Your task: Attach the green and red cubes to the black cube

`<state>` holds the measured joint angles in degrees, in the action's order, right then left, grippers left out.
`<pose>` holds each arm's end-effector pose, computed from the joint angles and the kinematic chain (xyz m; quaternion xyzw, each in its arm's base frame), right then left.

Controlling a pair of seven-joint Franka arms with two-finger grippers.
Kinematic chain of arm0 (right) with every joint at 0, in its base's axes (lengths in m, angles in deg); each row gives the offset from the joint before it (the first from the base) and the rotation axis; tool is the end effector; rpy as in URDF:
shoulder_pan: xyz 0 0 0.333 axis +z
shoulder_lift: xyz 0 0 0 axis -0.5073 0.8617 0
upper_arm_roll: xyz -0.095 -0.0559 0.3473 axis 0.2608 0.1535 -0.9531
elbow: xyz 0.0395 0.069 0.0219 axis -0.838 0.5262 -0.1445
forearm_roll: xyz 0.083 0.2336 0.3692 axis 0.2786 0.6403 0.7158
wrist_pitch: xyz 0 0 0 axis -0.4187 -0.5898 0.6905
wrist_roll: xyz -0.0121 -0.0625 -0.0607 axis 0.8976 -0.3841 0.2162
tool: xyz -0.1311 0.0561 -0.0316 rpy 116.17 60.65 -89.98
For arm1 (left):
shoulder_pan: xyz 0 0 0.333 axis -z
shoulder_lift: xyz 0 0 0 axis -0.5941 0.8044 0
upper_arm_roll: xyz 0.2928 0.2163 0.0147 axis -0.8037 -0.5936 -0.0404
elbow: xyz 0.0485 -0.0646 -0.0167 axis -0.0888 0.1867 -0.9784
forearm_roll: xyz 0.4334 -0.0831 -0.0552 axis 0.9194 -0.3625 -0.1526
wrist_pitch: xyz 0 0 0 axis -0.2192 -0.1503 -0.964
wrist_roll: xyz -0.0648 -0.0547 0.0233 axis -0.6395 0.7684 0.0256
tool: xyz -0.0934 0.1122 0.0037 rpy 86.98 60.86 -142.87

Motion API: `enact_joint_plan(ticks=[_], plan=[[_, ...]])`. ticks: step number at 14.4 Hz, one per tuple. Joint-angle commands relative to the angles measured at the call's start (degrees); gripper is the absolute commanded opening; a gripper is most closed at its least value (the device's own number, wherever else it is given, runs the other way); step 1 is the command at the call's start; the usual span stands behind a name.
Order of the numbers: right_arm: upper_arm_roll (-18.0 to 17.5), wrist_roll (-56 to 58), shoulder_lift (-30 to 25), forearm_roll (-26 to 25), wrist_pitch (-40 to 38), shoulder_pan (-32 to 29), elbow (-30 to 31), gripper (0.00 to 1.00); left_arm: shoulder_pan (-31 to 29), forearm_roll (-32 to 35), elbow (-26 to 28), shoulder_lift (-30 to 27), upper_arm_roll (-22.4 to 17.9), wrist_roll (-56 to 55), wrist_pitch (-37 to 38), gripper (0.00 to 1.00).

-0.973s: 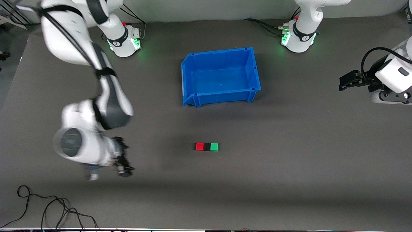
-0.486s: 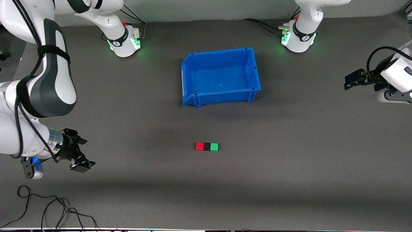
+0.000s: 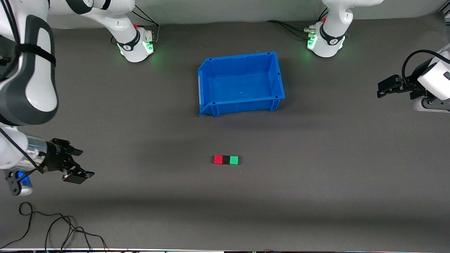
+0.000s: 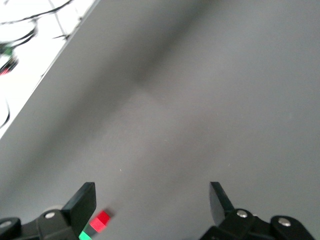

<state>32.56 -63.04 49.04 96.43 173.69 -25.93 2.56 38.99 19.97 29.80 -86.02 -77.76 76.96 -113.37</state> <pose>0.7874 0.0462 0.5140 -0.9244 0.3755 0.0289 0.0608 0.6006 -0.0345 0.6200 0.9978 -0.0335 -0.0562 0.0066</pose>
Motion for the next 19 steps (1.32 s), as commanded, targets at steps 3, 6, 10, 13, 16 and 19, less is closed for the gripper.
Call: enact_joint_plan(ticks=[3,6,10,13,16,19], plan=[[-0.16,19.80,-4.51,1.33,-6.95,-3.41,-1.70,1.00,0.27,0.95,-1.70,0.45,0.17,1.04,1.09,1.00],[-0.07,34.20,-9.08,0.81,-9.86,-4.99,-0.65,1.00,0.27,1.04,-1.88,0.45,0.17,1.04,1.08,1.00],[-0.42,42.52,-12.42,0.81,-10.92,-7.28,2.32,1.00,0.36,1.48,-1.88,0.45,0.25,1.04,0.91,1.00],[-0.86,43.13,-19.62,1.33,-7.34,-9.73,13.28,1.00,0.62,1.83,-1.88,0.45,0.43,1.04,0.82,1.00],[-1.04,43.31,-26.75,0.64,-3.36,-9.83,22.37,1.00,0.71,1.83,-2.40,0.45,0.52,1.04,0.82,1.00],[-1.13,43.05,-28.34,-2.60,-3.27,-7.04,22.39,1.00,0.71,1.83,-2.41,0.45,0.60,1.04,0.82,1.00]])
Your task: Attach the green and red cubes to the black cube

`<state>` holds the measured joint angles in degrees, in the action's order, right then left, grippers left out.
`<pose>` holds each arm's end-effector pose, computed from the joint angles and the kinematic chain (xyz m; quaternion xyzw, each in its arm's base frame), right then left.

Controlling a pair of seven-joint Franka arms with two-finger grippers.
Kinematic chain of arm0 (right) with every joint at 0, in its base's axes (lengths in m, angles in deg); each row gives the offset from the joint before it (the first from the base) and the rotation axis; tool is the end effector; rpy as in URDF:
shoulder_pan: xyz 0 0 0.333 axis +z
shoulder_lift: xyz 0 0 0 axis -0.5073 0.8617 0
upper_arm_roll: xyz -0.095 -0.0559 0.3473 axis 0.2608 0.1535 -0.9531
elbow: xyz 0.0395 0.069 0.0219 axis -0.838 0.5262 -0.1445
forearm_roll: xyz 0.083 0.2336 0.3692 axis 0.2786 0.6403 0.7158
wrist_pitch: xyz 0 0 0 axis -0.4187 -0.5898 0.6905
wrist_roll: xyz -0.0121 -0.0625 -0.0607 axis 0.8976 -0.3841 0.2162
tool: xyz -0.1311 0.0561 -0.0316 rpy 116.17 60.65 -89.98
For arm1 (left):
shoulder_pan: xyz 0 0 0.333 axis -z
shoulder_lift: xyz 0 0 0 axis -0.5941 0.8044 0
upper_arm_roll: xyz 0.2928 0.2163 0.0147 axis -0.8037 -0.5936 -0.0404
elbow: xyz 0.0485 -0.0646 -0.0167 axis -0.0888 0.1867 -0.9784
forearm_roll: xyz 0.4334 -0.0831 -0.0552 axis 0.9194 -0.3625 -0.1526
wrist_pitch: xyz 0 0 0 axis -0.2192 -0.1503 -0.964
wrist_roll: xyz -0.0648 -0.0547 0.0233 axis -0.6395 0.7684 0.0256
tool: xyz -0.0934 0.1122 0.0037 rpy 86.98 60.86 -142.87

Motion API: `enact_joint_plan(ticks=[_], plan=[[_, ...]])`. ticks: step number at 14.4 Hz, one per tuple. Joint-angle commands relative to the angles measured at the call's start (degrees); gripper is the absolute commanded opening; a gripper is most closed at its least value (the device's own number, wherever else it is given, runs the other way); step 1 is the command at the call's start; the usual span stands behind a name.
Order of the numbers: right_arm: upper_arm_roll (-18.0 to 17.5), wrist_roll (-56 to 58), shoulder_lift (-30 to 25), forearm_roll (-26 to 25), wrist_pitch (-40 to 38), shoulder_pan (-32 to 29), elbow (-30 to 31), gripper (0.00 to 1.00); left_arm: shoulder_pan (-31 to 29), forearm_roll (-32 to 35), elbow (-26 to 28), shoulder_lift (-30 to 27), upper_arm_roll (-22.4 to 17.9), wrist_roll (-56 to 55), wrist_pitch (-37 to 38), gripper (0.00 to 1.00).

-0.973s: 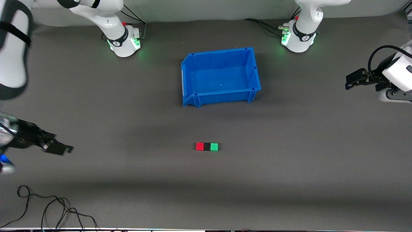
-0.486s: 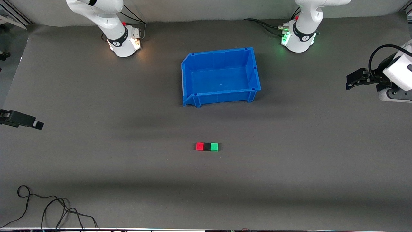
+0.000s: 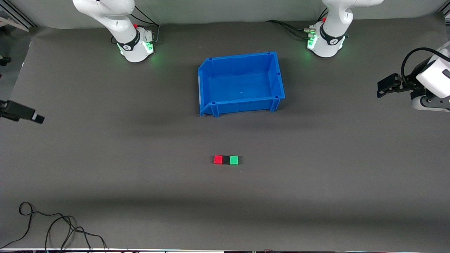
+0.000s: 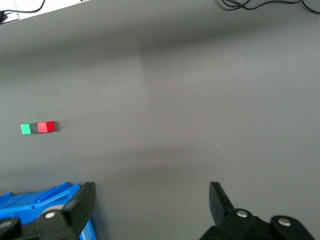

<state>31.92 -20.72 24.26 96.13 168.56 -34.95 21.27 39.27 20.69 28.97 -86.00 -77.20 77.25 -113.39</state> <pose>0.6433 -0.0613 0.6462 -0.9931 0.0859 -0.0085 0.0792 0.6014 -0.0414 0.6272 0.9979 -0.0430 -0.0488 0.0004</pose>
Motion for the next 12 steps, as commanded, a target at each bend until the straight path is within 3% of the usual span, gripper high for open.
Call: enact_joint_plan(ticks=[1,12], plan=[[-0.66,0.82,-3.31,-3.88,2.04,2.44,3.59,1.00,0.43,1.12,-1.57,0.42,0.05,0.75,0.75,1.00],[-1.72,0.91,-3.04,-4.43,2.56,1.83,3.50,1.00,0.52,1.21,-2.01,0.43,0.05,0.75,0.58,1.00]])
